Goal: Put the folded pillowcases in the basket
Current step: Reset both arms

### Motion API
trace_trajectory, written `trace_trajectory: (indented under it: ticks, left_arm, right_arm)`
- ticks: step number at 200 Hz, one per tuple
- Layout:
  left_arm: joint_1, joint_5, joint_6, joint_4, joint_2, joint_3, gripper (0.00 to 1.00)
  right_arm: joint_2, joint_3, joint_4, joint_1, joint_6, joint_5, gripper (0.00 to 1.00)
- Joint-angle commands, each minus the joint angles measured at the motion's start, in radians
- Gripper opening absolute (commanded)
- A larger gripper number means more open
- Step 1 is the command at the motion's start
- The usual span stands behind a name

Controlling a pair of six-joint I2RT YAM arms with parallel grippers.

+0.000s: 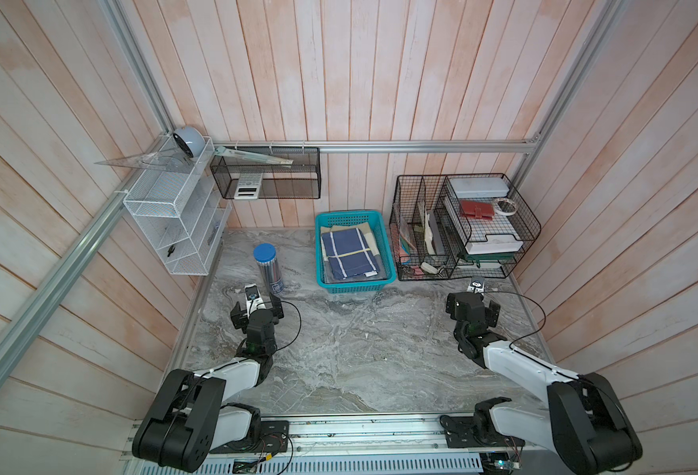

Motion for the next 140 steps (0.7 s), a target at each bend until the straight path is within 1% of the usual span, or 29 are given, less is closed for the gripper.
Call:
trace_trajectory:
  ticks: [1,8,23,40,49,61,78,90,100,112,120,140]
  left_arm:
    - [0.057,0.104,0.009,0.103,0.022,0.024,1.0]
    - [0.078,0.118,0.003,0.106,0.031,0.029,1.0]
    - [0.119,0.173,-0.007,0.128,0.06,0.033,1.0]
    - [0.15,0.184,-0.029,0.308,0.178,0.007,1.0]
    - [0.163,0.203,-0.039,0.391,0.238,-0.008,1.0]
    - [0.169,0.213,-0.031,0.483,0.297,-0.02,1.0]
    - [0.171,0.211,-0.046,0.32,0.245,0.022,1.0]
    - [0.172,0.212,-0.042,0.287,0.266,0.059,1.0]
    - [0.172,0.204,-0.049,0.196,0.257,0.096,1.0]
    - [0.173,0.18,-0.055,0.13,0.257,0.132,1.0]
    - [0.173,0.177,-0.054,0.165,0.261,0.119,1.0]
    - [0.172,0.157,-0.06,0.165,0.261,0.118,1.0]
  right_arm:
    - [0.063,-0.014,0.201,-0.034,-0.037,-0.008,0.98]
    - [0.073,-0.022,0.244,-0.036,-0.065,-0.043,0.98]
    - [0.102,-0.041,0.343,-0.042,-0.127,-0.161,0.98]
    - [0.132,-0.039,0.384,-0.052,-0.186,-0.264,0.98]
    - [0.139,-0.041,0.39,-0.075,-0.186,-0.32,0.98]
    - [0.161,-0.056,0.433,-0.112,-0.163,-0.352,0.98]
    - [0.247,-0.075,0.538,-0.166,-0.12,-0.41,0.98]
    - [0.318,-0.081,0.656,-0.171,-0.118,-0.407,0.98]
    - [0.289,-0.056,0.546,-0.175,-0.119,-0.432,0.98]
    - [0.274,-0.016,0.449,-0.177,-0.102,-0.4,0.98]
    - [0.274,-0.021,0.463,-0.182,-0.094,-0.405,0.98]
    - [0.301,-0.043,0.547,-0.182,-0.093,-0.398,0.98]
